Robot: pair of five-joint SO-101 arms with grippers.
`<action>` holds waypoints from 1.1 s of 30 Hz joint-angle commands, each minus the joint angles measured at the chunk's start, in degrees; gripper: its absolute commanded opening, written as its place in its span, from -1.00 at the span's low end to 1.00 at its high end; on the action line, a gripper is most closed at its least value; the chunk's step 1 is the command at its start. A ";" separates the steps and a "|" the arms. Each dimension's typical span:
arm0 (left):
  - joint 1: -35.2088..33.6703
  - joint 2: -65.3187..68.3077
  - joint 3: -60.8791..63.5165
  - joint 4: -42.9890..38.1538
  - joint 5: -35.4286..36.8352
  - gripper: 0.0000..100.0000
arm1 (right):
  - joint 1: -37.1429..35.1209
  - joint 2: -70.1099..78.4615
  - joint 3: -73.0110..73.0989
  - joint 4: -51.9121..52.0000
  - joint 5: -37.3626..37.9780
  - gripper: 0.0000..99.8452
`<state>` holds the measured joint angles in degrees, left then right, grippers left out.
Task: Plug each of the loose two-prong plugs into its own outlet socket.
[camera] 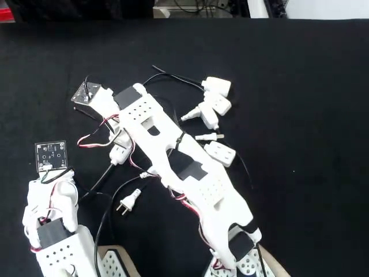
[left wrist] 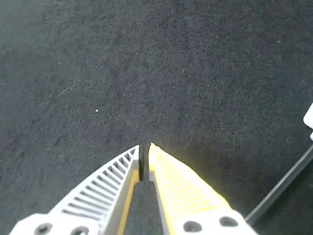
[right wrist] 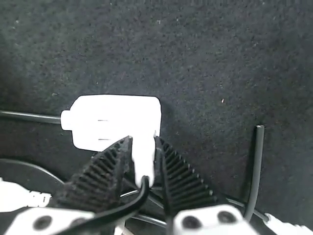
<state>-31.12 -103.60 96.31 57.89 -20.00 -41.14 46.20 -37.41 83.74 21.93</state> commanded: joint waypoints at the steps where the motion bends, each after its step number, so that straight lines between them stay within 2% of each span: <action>1: 0.66 -0.53 1.10 0.18 -0.53 -0.90 | -2.11 0.48 -0.22 1.32 0.53 -0.68; 4: 0.66 -0.53 1.10 0.18 -0.53 -0.90 | -2.20 0.13 -1.19 1.58 0.62 -0.57; 10: 0.66 -0.53 1.10 0.18 -0.53 -0.89 | 0.00 -4.35 -4.18 3.60 -1.93 -0.56; 17: 0.75 -0.53 1.10 0.09 -0.53 -0.89 | -1.05 -13.67 -4.53 8.26 -1.93 -0.56; 22: 0.75 -0.53 1.10 0.09 -0.35 -0.89 | -0.79 -23.25 -4.53 11.78 -3.16 -0.57; 29: 0.92 -0.53 1.10 -0.09 -0.44 -0.89 | 4.75 -42.33 -2.24 17.41 -3.78 -0.57; 31: 2.42 -0.53 1.10 -0.97 -0.53 -0.89 | 7.03 -49.01 1.10 17.41 -4.92 -0.57; 33: 5.14 -0.53 1.10 -1.14 -0.53 -0.89 | 9.49 -55.60 5.76 17.41 -5.98 -0.66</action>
<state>-29.54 -103.60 96.31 57.89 -20.00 -35.43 1.27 -35.38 99.03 17.45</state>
